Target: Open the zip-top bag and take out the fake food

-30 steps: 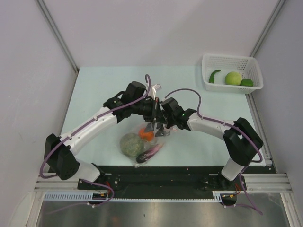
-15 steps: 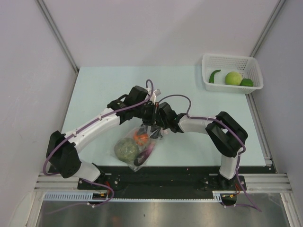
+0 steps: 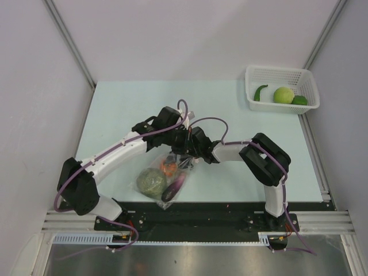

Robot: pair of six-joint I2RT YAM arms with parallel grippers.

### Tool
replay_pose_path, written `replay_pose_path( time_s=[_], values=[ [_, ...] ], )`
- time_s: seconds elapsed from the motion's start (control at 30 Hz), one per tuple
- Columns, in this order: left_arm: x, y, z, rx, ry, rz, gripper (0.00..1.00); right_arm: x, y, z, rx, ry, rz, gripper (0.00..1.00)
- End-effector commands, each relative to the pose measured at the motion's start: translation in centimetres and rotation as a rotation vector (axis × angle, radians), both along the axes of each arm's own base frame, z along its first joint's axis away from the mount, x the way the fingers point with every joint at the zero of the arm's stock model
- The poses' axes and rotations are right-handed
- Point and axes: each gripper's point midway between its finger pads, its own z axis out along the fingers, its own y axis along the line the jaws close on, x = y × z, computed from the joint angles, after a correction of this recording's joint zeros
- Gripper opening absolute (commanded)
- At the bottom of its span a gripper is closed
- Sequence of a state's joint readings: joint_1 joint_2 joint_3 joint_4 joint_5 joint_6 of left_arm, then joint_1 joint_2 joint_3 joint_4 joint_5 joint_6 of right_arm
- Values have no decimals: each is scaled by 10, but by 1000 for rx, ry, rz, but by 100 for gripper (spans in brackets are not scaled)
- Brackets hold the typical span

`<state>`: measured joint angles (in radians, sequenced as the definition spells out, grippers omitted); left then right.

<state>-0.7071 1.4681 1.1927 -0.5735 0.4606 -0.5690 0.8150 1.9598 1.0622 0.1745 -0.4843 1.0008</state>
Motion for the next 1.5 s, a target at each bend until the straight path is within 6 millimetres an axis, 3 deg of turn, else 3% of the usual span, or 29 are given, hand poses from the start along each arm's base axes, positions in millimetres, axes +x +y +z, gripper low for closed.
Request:
replay_pose_path(
  time_s=[0.0,0.1,0.17,0.27,0.3,0.37,0.4,0.53,0.73,0.97,1.07,1.1,1.2,1.23,1.4,1.43,1.47],
  values=[
    [-20,-20,38,-146,-33,-121,0,4,-11,-36,-104,-7,-33,71],
    [-18,-16,38,-128,-52,-111,0,6,-13,-20,-100,-57,-17,55],
    [-18,-14,38,-124,-56,-106,0,6,-18,-12,-107,-61,-15,49],
    [-16,-9,41,-120,-67,-89,0,8,-27,15,-100,-107,-14,43],
    [-16,-7,43,-118,-76,-87,0,12,-29,32,-78,-145,-15,42],
    [-12,-1,44,-105,-91,-67,0,10,-40,40,-100,-143,-18,42],
    [-12,1,47,-107,-104,-62,0,13,-45,54,-87,-162,-30,42],
    [-11,10,44,-101,-106,-41,0,12,-65,76,-85,-195,-5,43],
    [-9,20,50,-91,-137,-12,0,11,-100,91,-143,-230,-6,43],
    [-6,27,52,-86,-151,21,0,22,-145,135,-119,-288,-92,43],
    [-1,27,52,-95,-148,35,0,38,-175,153,-117,-331,-180,43],
    [-1,26,51,-97,-137,33,0,50,-194,160,-120,-351,-240,43],
    [-3,23,56,-109,-137,12,0,74,-226,168,-116,-370,-344,43],
    [-2,23,58,-109,-146,13,0,93,-249,172,-113,-386,-423,43],
    [-2,18,57,-127,-130,-2,0,148,-316,174,-122,-434,-656,43],
    [-3,18,57,-131,-124,-9,0,167,-343,173,-127,-437,-739,44],
    [-5,17,58,-140,-118,-18,0,176,-356,172,-129,-438,-776,44]
  ],
)
